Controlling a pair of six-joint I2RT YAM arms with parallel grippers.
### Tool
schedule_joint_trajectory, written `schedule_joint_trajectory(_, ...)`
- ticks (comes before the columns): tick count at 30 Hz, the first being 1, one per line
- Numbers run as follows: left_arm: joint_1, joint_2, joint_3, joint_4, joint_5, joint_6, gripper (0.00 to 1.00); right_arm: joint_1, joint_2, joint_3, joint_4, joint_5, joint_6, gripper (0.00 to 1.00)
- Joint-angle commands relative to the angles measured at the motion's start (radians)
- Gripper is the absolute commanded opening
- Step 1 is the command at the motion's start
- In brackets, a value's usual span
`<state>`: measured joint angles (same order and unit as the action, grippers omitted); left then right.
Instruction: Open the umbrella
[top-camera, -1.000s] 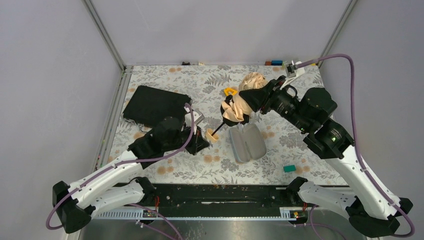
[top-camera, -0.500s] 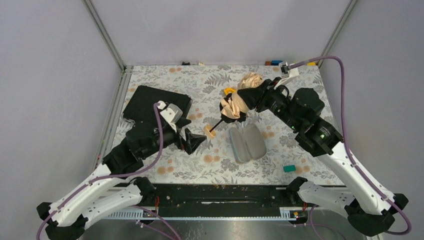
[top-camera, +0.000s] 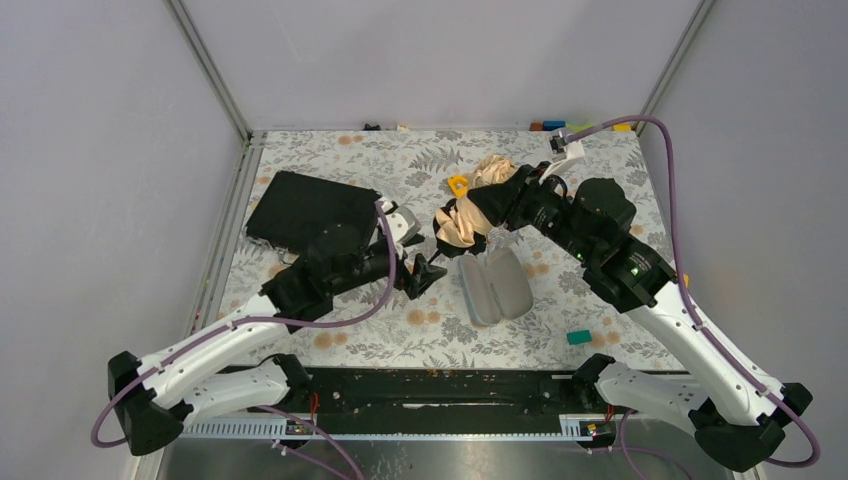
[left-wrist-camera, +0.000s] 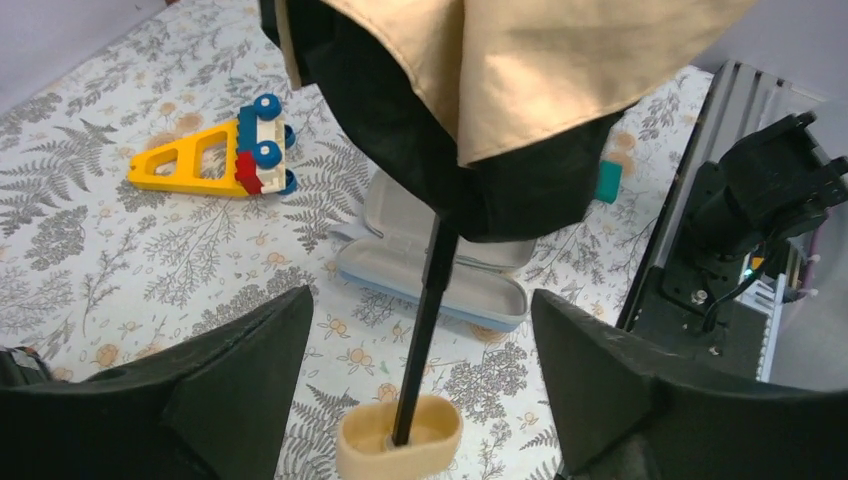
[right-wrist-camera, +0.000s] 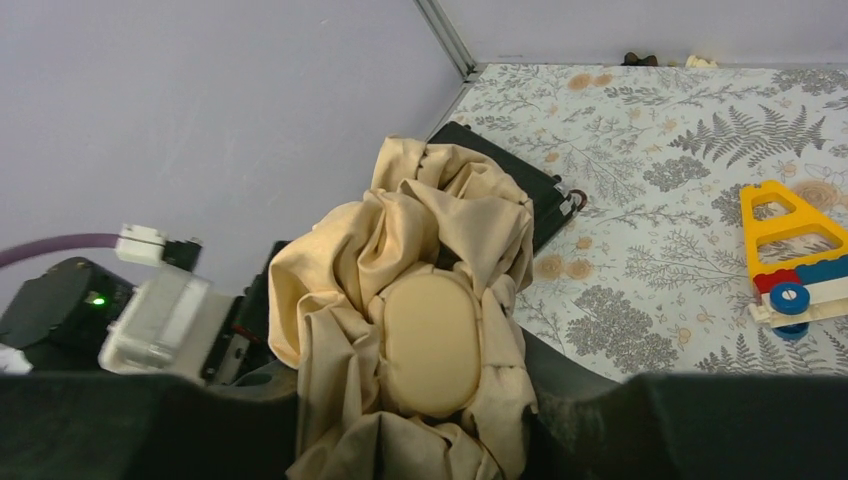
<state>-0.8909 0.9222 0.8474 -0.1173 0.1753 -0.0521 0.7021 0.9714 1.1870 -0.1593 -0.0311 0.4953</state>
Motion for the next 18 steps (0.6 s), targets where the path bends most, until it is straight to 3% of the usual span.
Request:
schedule_joint_trajectory(1,-0.007,0.083,-0.008,0.107,0.005,0.083,0.68,-0.006,0.000,0.070,0.110,-0.044,0.028,0.00)
schedule_joint_trajectory(3,-0.008,0.134,0.003,0.078,-0.014,0.101,0.63,-0.007,0.018,0.098,0.100,-0.051,0.026,0.00)
schedule_joint_trajectory(8,-0.010,0.184,-0.054,0.062,-0.104,0.160,0.61,-0.006,0.075,0.251,0.017,-0.034,-0.021,0.00)
schedule_joint_trajectory(18,-0.010,0.142,-0.173,0.113,-0.236,0.275,0.43,-0.010,0.234,0.866,-0.334,0.142,-0.209,0.00)
